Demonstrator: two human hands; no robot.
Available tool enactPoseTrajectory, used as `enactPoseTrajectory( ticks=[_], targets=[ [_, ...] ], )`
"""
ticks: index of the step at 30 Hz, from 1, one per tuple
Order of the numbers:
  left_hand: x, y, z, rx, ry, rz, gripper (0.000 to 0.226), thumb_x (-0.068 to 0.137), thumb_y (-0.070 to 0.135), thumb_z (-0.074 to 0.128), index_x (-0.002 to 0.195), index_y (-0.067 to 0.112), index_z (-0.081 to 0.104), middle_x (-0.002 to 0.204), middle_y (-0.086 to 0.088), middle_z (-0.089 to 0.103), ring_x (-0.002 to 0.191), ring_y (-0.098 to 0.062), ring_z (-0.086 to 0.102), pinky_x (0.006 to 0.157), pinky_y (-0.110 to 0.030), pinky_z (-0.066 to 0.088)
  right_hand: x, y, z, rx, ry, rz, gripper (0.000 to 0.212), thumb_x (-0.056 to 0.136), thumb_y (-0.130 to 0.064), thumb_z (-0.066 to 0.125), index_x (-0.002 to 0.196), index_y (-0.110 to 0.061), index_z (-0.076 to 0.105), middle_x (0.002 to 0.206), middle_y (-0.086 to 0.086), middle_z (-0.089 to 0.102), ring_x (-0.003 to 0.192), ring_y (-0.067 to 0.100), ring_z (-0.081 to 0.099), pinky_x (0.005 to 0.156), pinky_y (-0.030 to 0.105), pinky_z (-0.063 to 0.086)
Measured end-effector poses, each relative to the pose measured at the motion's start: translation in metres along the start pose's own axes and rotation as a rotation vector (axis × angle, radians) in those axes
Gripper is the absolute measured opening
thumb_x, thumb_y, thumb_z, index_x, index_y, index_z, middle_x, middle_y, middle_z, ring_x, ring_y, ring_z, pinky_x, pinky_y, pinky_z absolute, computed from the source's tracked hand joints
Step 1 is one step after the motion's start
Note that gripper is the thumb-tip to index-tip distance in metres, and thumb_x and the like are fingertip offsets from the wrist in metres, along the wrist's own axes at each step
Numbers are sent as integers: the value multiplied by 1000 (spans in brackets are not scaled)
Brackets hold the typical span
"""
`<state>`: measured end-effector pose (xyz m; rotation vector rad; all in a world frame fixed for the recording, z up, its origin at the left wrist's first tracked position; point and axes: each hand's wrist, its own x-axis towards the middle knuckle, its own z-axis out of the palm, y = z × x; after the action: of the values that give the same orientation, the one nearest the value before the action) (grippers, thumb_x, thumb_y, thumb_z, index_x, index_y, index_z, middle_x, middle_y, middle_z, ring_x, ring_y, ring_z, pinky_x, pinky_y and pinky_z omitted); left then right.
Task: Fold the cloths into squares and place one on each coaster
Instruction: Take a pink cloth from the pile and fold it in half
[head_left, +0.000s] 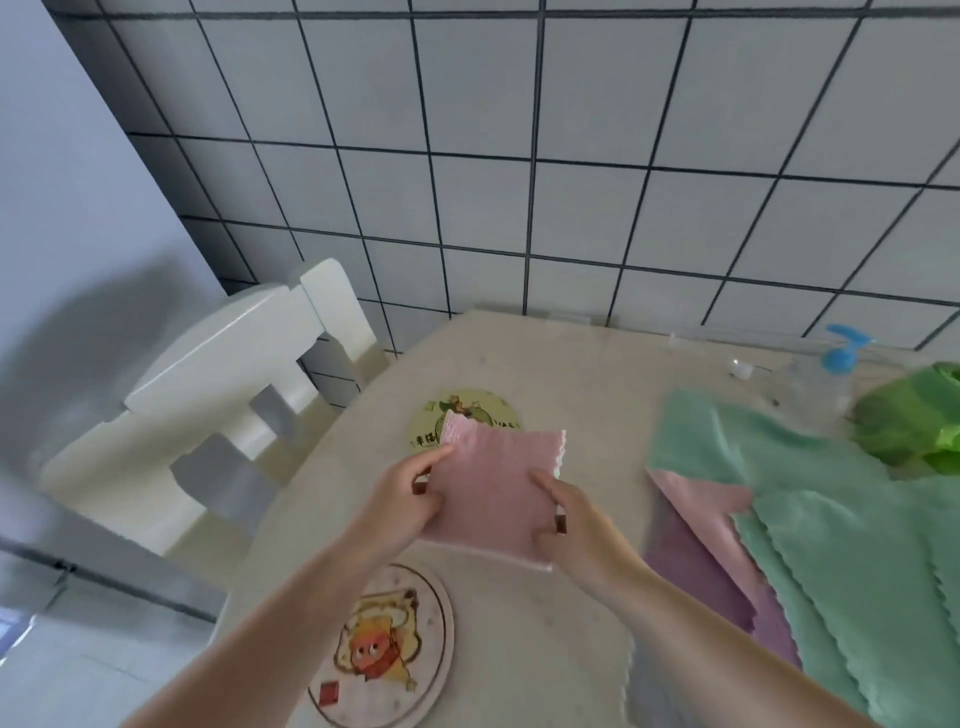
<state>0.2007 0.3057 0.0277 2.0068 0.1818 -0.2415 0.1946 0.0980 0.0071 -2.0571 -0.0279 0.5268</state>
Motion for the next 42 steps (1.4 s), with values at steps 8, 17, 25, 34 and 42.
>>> enactPoseTrajectory(
  ticks=[8,17,25,34,42],
  targets=[
    [96,-35,-20,-44,27,-31,59,64,10,43,118,30,58,123,7,58,112,-10,56,92,-22,41,97,-8,15,-12,-8,30,70,80,-6,53,143,-29,33,118,-2,53,88,20,57,73,26,48],
    [136,-60,-19,199,64,33,57,79,-7,46,129,19,54,125,4,55,108,-5,48,87,-17,32,135,9,29,-14,-11,32,67,82,-9,56,142,-28,35,105,-3,54,77,9,51,60,11,38],
    [121,-69,-4,744,171,405,51,78,23,40,123,6,58,138,-11,48,131,-32,41,100,-47,36,120,2,30,-542,186,-156,61,87,-29,47,144,-28,27,156,-2,-1,139,19,14,110,30,19],
    [115,-80,17,1019,1,256,85,85,67,-4,147,15,24,155,-6,19,143,-18,15,110,-55,23,123,21,30,-769,-27,-165,56,97,-44,19,149,-29,8,157,-10,-6,144,12,-6,116,43,0],
    [58,-30,31,496,10,192,34,94,27,44,124,18,57,127,6,56,119,-12,50,98,-22,34,46,14,-7,-521,109,-249,46,93,-18,45,138,-26,42,149,-3,34,137,17,30,111,28,18]
  ],
)
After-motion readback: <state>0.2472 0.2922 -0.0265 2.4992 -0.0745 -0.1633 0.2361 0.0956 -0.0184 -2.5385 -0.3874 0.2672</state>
